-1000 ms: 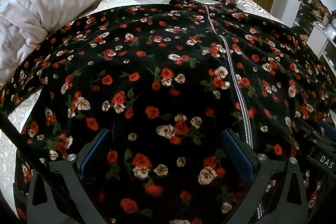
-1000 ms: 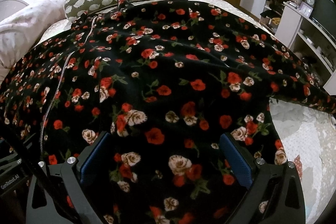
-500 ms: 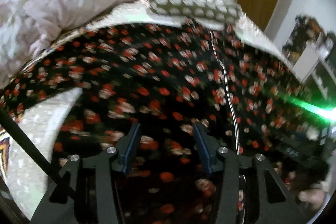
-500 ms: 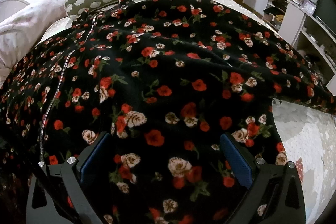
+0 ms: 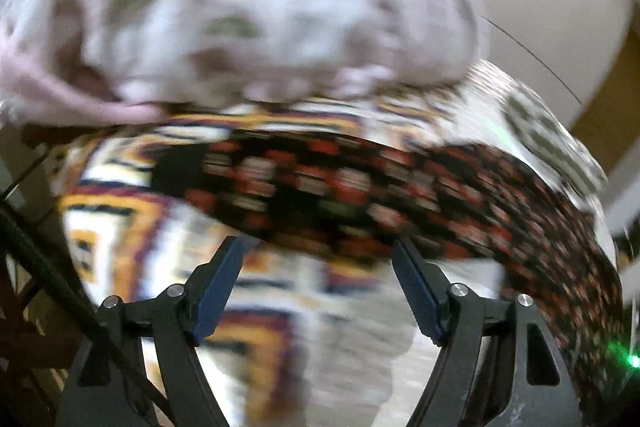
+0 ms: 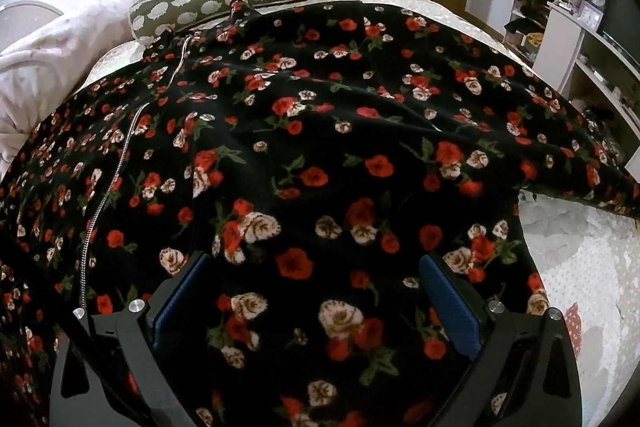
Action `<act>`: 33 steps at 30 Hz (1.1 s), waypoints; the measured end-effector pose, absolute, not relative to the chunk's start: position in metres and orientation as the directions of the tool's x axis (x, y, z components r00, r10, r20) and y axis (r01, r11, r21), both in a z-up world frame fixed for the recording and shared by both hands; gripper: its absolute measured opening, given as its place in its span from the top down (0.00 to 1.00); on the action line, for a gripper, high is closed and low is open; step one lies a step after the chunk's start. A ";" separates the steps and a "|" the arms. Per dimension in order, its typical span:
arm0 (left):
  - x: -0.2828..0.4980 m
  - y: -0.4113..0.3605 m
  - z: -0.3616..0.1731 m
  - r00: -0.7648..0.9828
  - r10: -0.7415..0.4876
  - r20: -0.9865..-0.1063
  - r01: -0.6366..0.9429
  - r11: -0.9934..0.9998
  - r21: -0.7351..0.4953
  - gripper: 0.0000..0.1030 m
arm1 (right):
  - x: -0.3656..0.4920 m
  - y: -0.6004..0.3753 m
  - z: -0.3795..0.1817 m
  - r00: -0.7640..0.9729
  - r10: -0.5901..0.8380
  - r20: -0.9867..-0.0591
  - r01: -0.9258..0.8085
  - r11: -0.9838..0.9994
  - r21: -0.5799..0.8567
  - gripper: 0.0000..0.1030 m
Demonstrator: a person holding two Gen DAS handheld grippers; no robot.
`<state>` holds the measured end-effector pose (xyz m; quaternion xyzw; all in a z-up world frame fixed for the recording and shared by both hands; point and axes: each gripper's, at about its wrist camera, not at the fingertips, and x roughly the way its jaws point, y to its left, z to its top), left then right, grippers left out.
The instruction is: Fold large clothes
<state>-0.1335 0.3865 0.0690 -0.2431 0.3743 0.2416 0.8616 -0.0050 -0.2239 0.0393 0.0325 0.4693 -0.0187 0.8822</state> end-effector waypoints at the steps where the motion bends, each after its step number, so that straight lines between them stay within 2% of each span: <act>1: -0.139 0.402 0.066 0.597 0.247 -0.763 -0.617 0.749 -0.240 0.26 | -0.005 -0.224 0.039 0.559 -0.001 -0.829 0.064 0.997 0.041 0.00; 6: -0.149 0.459 0.043 0.578 0.207 -0.790 -0.647 0.706 -0.288 0.26 | -0.005 -0.223 0.040 0.559 -0.010 -0.829 0.065 0.997 0.031 0.00; 9: -0.144 0.474 0.031 0.579 0.161 -0.799 -0.642 0.694 -0.325 0.26 | -0.006 -0.223 0.040 0.559 -0.010 -0.829 0.065 0.997 0.031 0.00; 14: -0.125 0.492 0.026 0.570 0.156 -0.807 -0.661 0.670 -0.338 0.28 | -0.005 -0.222 0.040 0.558 -0.016 -0.830 0.066 0.998 0.025 0.00; 16: -0.119 0.499 0.024 0.555 0.170 -0.815 -0.686 0.647 -0.332 0.39 | -0.005 -0.221 0.040 0.558 -0.016 -0.830 0.066 0.998 0.025 0.00; 18: -0.112 0.502 0.022 0.545 0.173 -0.821 -0.694 0.641 -0.326 0.63 | -0.005 -0.221 0.040 0.558 -0.016 -0.830 0.066 0.998 0.025 0.00; 20: -0.108 0.499 0.025 0.546 0.177 -0.819 -0.689 0.650 -0.320 0.82 | -0.005 -0.222 0.039 0.558 -0.016 -0.830 0.066 0.998 0.025 0.00; 26: -0.093 0.451 0.076 0.571 0.273 -0.774 -0.634 0.745 -0.205 0.88 | -0.005 -0.222 0.039 0.558 -0.016 -0.830 0.066 0.998 0.025 0.00; 30: -0.067 0.395 0.130 0.660 0.240 -0.712 -0.525 0.825 -0.209 0.88 | -0.006 -0.222 0.040 0.559 -0.015 -0.829 0.066 0.997 0.027 0.00; 33: -0.030 0.324 0.169 0.725 0.164 -0.669 -0.391 0.897 -0.204 0.88 | -0.005 -0.222 0.040 0.560 -0.012 -0.828 0.067 0.997 0.031 0.00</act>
